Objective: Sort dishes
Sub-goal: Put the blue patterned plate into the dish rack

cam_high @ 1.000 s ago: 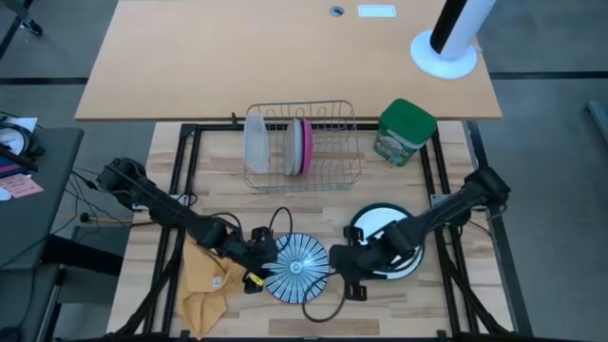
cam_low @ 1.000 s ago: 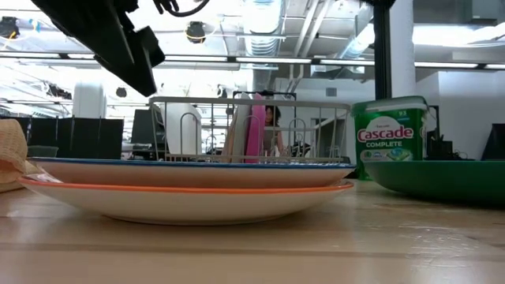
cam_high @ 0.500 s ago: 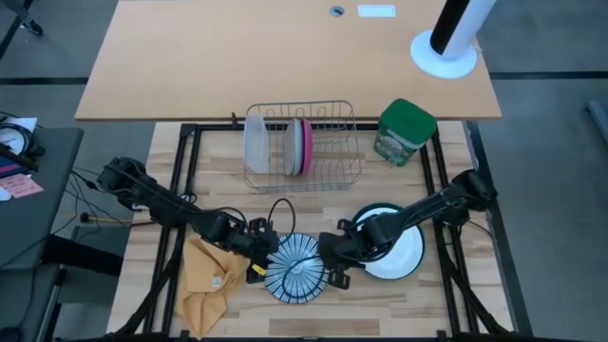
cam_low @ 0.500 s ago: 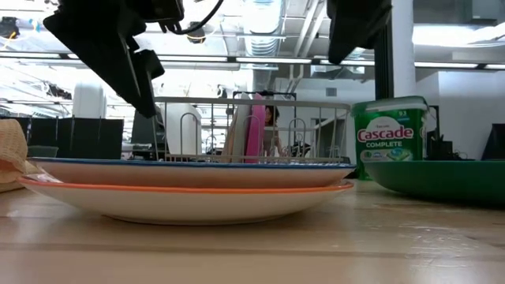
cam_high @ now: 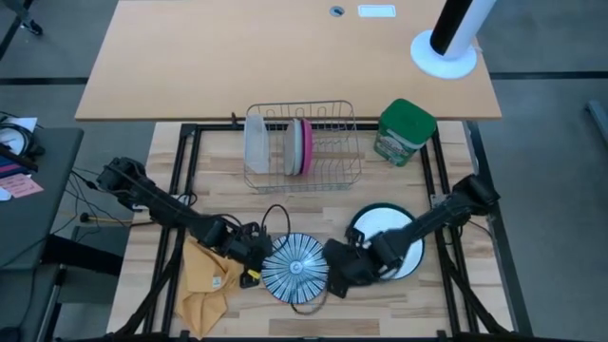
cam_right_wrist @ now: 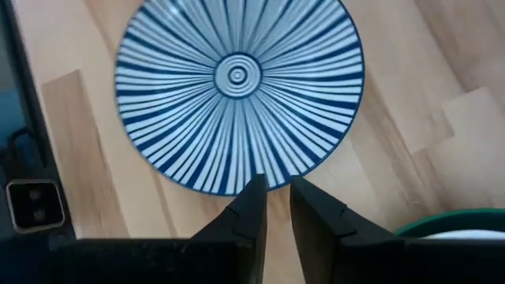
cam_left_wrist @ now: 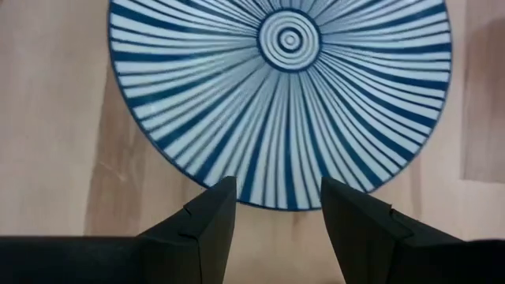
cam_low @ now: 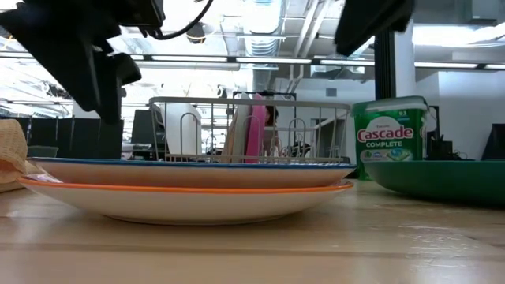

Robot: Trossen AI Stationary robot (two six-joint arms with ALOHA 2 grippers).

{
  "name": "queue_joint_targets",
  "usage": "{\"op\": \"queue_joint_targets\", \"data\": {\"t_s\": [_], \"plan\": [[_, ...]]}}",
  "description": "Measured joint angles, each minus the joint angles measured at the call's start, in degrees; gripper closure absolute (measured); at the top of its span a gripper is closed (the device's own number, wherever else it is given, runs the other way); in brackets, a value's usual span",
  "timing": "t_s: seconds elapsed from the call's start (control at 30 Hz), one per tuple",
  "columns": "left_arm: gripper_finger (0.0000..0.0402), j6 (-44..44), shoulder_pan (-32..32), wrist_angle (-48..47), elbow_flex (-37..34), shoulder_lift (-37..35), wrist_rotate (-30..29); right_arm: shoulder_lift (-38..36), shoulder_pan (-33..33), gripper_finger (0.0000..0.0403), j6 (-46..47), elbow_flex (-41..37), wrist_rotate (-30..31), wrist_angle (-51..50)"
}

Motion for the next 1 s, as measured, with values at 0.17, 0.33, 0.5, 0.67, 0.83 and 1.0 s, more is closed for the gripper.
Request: {"op": "queue_joint_targets", "data": {"t_s": [0.17,0.33,0.5,0.67,0.83,1.0], "plan": [[0.0221,-1.61,-1.11,0.05,0.00,0.00,-2.02,0.00,4.58,0.0341,-2.35,0.00,5.98,0.00],[0.0221,-1.86,-2.08,0.13,0.00,0.00,-5.53,0.00,7.35,0.0341,-4.24,-0.10,10.57,0.16],[0.0221,-3.94,-3.00,0.17,0.00,0.00,-7.48,-0.07,8.09,0.0341,-6.59,-4.14,11.81,5.75],[0.0221,-4.47,-4.10,0.15,0.00,0.00,-8.72,-0.04,6.79,0.0341,-9.98,-8.75,11.21,11.64],[0.0221,-4.62,-5.44,0.13,-0.02,0.05,-10.11,-0.11,5.01,0.0341,-11.59,-10.65,10.59,14.27],[0.0221,-2.60,-7.08,0.35,-0.04,0.95,-13.35,-0.02,3.13,0.0342,-12.05,-12.89,4.96,17.10]]}}
